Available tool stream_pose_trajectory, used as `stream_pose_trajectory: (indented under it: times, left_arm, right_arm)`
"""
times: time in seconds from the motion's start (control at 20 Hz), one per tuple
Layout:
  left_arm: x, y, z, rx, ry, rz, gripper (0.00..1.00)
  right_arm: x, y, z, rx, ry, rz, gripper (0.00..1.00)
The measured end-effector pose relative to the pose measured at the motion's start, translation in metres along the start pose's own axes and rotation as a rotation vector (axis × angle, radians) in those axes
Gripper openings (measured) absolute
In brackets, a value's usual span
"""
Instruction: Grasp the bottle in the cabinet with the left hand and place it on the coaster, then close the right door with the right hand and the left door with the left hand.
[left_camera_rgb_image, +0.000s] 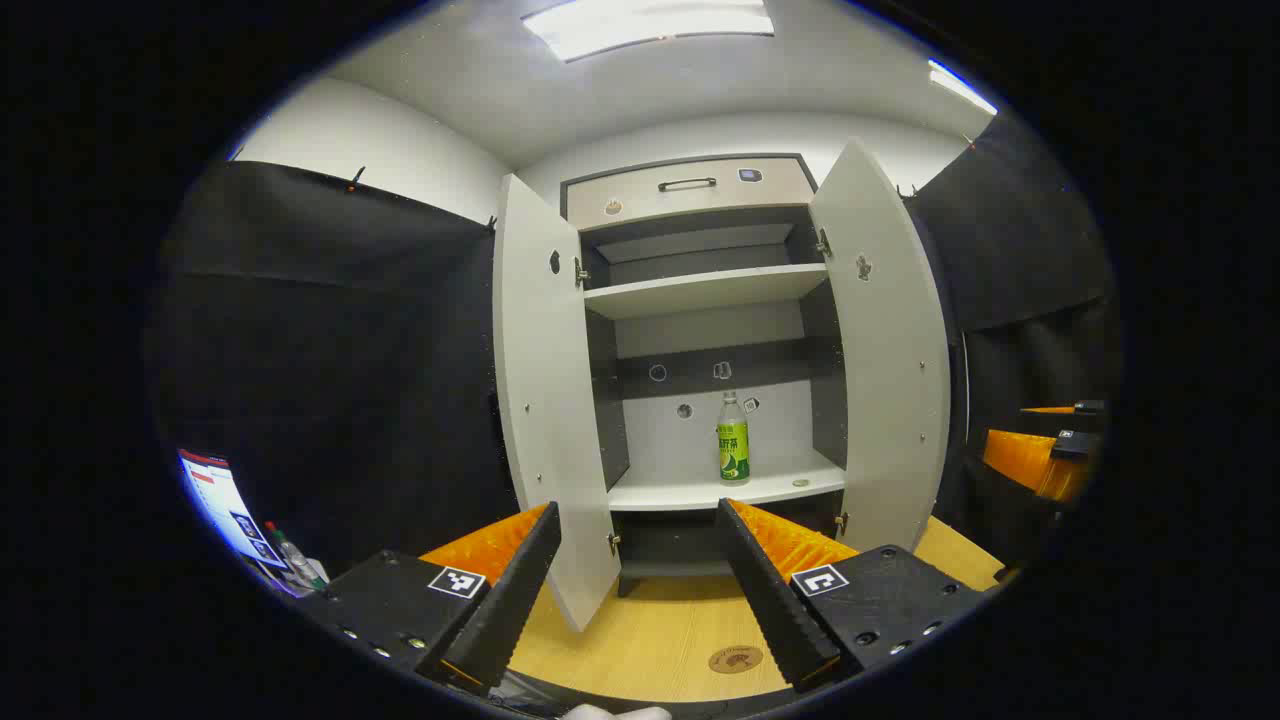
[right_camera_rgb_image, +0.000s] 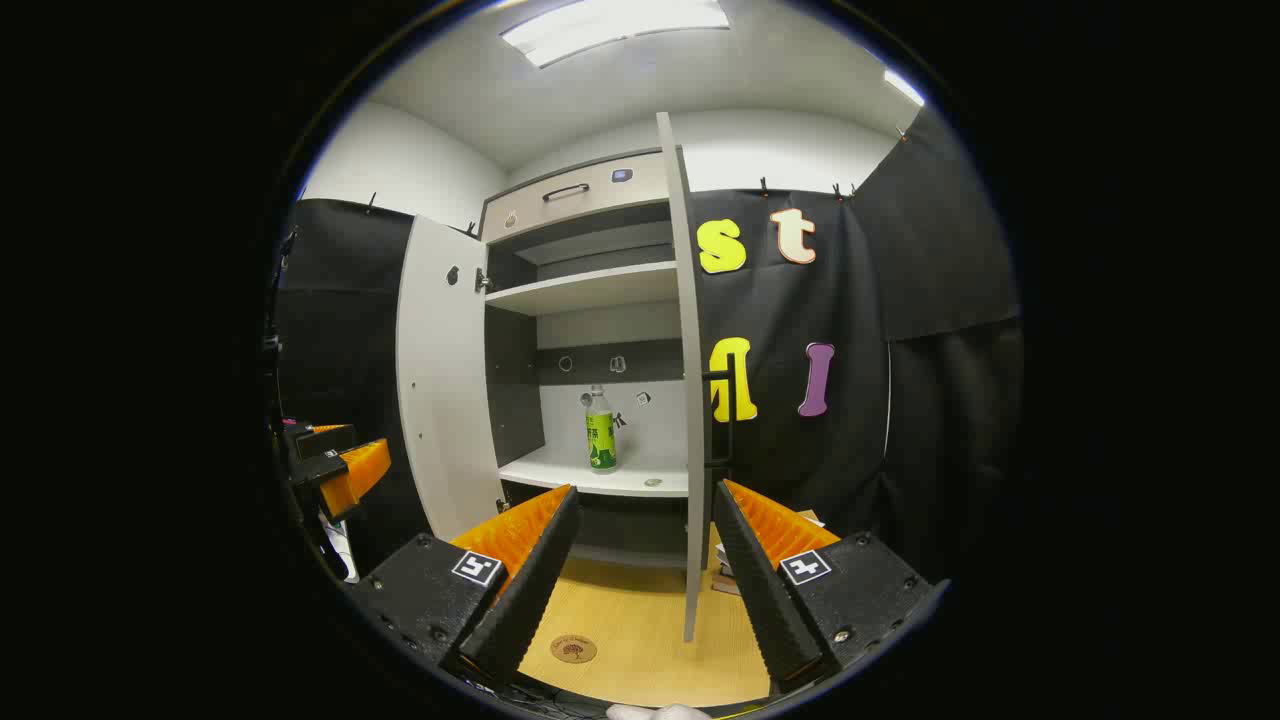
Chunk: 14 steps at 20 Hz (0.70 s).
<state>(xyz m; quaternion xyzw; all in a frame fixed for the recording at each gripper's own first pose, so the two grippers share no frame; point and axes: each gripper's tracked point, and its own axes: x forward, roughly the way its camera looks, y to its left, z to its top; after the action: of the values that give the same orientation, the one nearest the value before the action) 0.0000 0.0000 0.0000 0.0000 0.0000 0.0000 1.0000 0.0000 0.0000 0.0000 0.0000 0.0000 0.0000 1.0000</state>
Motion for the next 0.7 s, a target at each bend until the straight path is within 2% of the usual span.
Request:
stream_pose_trajectory:
  times: [0.45, 0.7]
  left_arm:
    - [-0.003, -0.017, 0.001, -0.021, -0.013, -0.058, 0.96]
    - [0.036, -0.017, -0.002, -0.025, -0.025, -0.112, 0.96]
  right_arm:
    - [-0.005, 0.006, 0.009, -0.005, -0.022, -0.012, 0.83]
    - [0.023, 0.016, 0.017, -0.015, -0.041, -0.042, 0.83]
